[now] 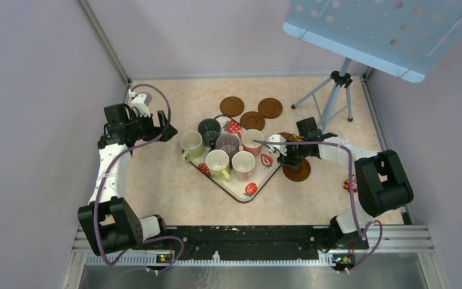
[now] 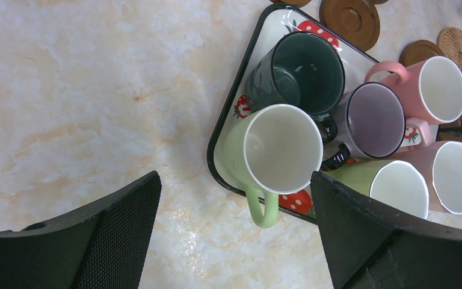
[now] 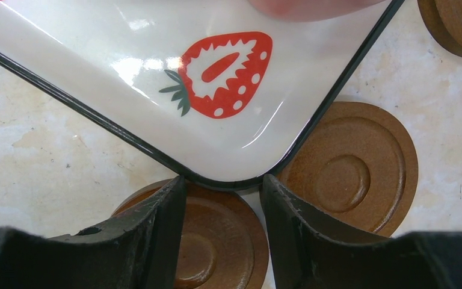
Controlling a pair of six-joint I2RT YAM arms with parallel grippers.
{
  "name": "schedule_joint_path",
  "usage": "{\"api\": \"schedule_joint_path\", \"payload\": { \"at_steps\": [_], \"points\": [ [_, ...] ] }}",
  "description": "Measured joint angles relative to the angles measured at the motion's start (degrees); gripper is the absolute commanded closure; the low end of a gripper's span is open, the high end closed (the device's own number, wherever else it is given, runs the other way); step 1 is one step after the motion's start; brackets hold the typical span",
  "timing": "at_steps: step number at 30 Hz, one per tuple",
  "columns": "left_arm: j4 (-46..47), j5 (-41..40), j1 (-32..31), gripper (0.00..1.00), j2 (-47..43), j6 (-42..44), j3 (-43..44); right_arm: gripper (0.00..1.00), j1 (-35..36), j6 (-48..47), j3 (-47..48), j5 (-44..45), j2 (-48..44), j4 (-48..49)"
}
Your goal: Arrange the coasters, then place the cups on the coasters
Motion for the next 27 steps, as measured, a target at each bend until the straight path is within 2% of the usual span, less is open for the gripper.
{"api": "schedule_joint_path", "payload": {
  "at_steps": [6,12,27],
  "points": [
    [0.0,0.0,0.1,0.01,0.0,-0.1,0.0,0.5,0.0,0.1,0.0,0.1,0.1,0.3],
    [0.0,0.0,0.4,0.01,0.0,-0.2,0.0,0.45,0.0,-1.9,0.9,-0.5,0.7,-0.9],
    [0.0,0.5,0.9,0.01,0.0,-0.3,0.0,0.41,-0.2,-3.5,2.6,-0.5,1.5,-3.8]
  ]
}}
